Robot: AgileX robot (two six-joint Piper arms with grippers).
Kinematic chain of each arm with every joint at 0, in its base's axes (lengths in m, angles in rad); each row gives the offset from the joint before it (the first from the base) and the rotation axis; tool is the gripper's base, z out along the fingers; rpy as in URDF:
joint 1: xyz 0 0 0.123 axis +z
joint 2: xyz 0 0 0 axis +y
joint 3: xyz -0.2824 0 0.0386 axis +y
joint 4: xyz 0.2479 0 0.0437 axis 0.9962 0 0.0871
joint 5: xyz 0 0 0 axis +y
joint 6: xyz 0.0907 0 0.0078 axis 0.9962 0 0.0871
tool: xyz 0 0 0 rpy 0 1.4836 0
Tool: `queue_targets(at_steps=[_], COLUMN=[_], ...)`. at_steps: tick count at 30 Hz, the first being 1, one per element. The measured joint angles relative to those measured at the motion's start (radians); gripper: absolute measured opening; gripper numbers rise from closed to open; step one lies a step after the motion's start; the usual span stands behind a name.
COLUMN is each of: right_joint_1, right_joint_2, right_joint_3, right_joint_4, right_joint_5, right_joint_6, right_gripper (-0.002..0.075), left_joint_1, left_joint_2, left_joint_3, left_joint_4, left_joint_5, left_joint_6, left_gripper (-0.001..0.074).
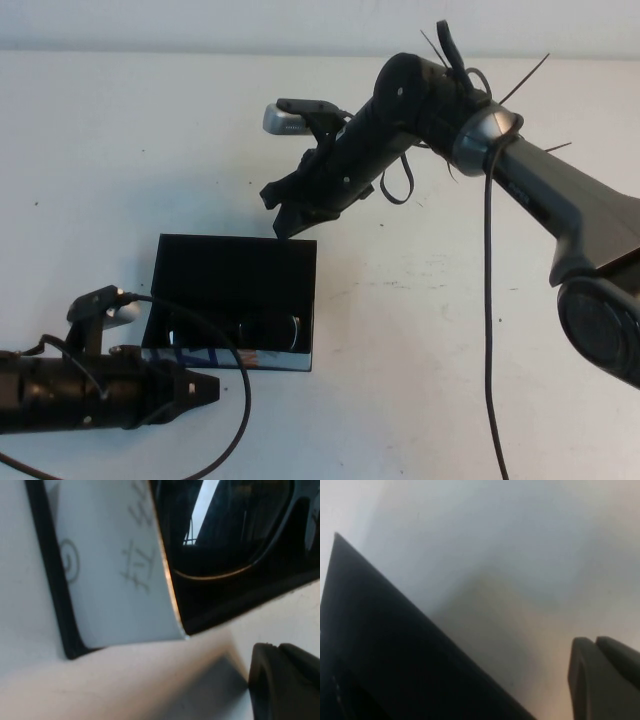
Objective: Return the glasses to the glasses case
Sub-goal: Close the glasses case
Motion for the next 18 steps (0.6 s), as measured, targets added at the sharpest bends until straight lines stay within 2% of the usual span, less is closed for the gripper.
queue_targets(at_steps=[8,18], right_joint_1=[0.000,0.000], right_joint_2=[0.006,0.006], right_joint_3=[0.000,-0.002], right_joint_4=[0.019,0.082], right_joint_5=[0.081,0.087], right_joint_6=[0.000,0.000], right_gripper=[-0.0011,-0.0011], left_joint_1=[0.000,0.000], left_joint_2=[0.000,0.000], left_joint_3=[0.000,0.000], left_joint_4=[-0.002,-0.002], left_joint_5=[0.000,0.000], left_joint_6=[0.005,0.009], left_gripper=[-0.0004,-0.0004])
